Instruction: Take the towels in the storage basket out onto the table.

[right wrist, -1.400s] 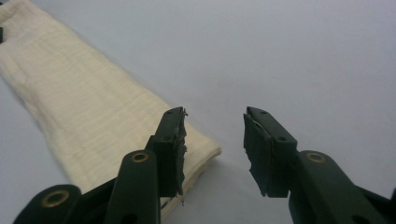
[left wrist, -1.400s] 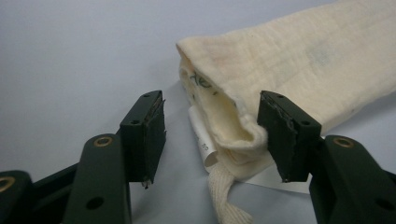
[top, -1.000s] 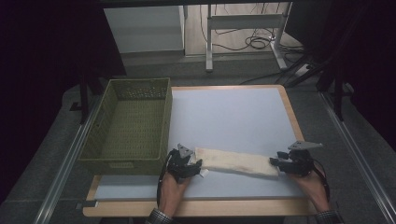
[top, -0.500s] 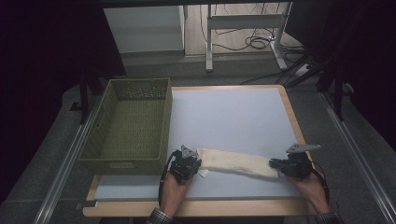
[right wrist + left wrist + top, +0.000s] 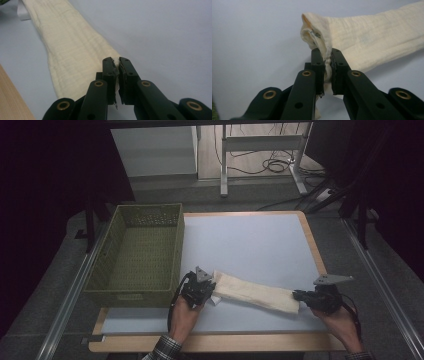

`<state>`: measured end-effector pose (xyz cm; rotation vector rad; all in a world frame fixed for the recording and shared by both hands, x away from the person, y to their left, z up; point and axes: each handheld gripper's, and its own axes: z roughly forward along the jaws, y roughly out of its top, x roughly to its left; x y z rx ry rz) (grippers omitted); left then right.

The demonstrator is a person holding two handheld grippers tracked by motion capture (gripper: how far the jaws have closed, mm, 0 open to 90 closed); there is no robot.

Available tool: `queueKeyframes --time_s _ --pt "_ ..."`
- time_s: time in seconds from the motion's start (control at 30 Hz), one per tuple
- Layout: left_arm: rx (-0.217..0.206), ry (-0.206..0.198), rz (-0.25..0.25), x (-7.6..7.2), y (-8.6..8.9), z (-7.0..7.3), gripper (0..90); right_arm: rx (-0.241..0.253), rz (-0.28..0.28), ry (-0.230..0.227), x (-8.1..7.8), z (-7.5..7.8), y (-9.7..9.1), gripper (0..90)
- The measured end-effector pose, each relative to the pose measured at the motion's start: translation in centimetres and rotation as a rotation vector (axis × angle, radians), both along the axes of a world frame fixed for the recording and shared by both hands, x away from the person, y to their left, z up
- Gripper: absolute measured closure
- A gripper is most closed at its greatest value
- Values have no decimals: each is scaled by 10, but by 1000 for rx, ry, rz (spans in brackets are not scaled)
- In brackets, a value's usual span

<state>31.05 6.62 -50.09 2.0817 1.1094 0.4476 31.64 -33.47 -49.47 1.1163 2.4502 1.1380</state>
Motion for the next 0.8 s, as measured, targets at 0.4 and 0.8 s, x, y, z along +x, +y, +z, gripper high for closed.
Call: queueKeyframes --time_s 0.4,0.8 --pt "42 -28 -19 7 1 37 826 27 21 -21 -2 26 1 841" --pt "72 -41 -19 26 23 83 822 42 83 -23 4 50 24 840"
